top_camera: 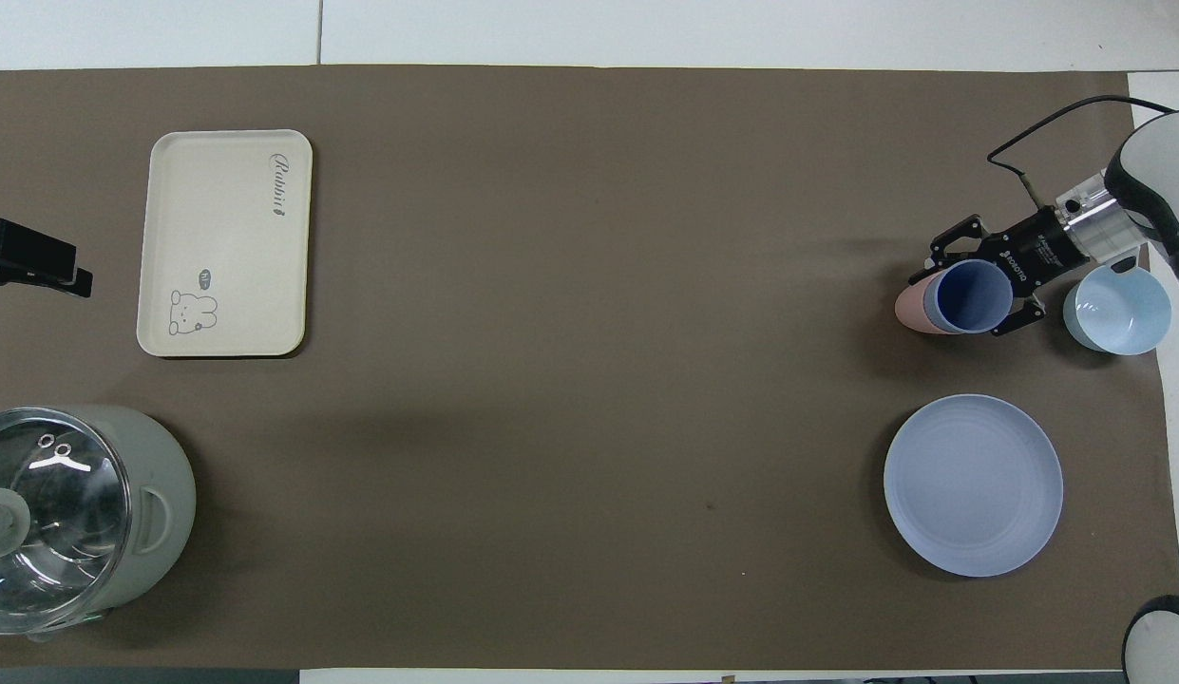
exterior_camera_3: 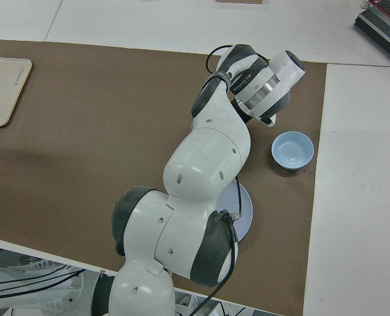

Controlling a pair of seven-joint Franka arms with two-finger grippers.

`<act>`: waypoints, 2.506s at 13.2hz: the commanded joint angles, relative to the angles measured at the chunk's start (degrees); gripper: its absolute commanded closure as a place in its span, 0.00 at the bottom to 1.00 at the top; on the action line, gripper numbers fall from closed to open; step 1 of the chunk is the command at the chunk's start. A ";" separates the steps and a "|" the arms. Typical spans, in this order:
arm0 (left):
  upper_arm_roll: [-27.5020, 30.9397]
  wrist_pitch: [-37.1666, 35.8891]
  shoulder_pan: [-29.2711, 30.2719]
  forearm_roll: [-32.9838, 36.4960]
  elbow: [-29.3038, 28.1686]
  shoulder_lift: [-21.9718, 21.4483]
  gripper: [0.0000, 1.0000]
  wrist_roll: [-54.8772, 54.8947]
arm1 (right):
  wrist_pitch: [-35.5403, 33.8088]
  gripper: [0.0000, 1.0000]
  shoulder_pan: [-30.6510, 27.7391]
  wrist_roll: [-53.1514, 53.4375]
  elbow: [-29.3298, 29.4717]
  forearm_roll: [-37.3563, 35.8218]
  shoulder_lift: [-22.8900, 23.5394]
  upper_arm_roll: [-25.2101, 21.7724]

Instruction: Place cup on tray

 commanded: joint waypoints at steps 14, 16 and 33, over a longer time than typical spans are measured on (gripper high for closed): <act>0.21 9.99 -0.48 0.94 -8.56 -3.62 0.00 -10.17 | 2.92 1.00 13.75 30.72 -6.51 19.94 -9.48 0.42; -0.05 12.11 -0.83 0.86 -9.80 -3.98 0.00 -14.12 | 8.62 1.00 19.54 37.03 -6.96 23.10 -10.36 0.42; -0.23 32.51 -24.37 -3.19 -18.77 -3.72 0.00 -50.70 | 53.12 1.00 51.48 59.31 -12.85 30.77 -13.53 0.42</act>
